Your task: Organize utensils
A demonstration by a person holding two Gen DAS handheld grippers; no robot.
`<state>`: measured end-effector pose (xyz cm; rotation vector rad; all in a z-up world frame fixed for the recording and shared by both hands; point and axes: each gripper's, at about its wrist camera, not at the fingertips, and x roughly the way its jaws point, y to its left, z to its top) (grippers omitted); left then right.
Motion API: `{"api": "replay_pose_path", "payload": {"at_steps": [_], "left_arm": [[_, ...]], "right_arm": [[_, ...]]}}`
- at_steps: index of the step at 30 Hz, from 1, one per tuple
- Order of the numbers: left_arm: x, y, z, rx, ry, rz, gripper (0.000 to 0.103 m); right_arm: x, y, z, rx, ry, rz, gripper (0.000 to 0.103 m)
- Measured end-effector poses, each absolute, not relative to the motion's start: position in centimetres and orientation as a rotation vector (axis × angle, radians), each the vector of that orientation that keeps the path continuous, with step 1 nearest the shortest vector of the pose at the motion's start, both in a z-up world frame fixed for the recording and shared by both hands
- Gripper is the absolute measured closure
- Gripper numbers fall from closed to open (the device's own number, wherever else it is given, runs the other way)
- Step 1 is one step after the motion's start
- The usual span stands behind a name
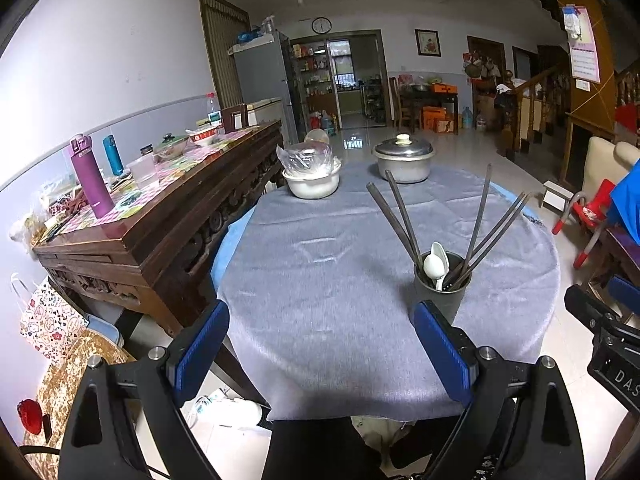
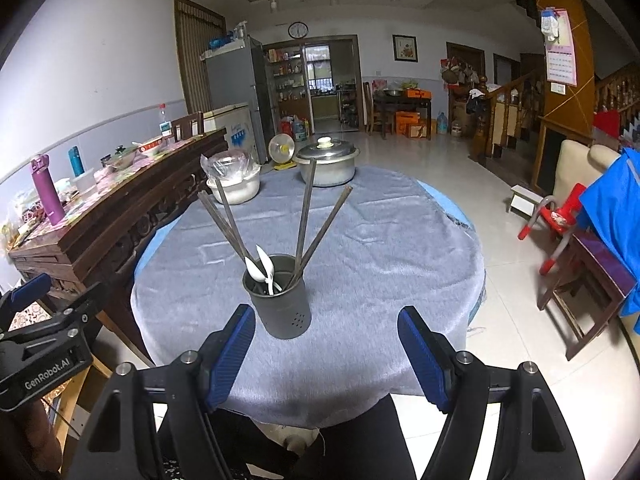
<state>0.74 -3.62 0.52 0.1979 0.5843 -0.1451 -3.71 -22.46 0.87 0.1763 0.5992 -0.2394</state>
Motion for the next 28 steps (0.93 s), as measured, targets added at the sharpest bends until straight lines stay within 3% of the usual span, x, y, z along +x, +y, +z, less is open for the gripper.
{"api": "replay_pose_path", "payload": {"at_steps": [28], "left_arm": [[1.7,-2.8,0.2,0.175,0.558,-0.153,0.009]], "right_arm": [[-2.7,-22.3,1.1,0.176,0.602,-0.241,0.026]]}}
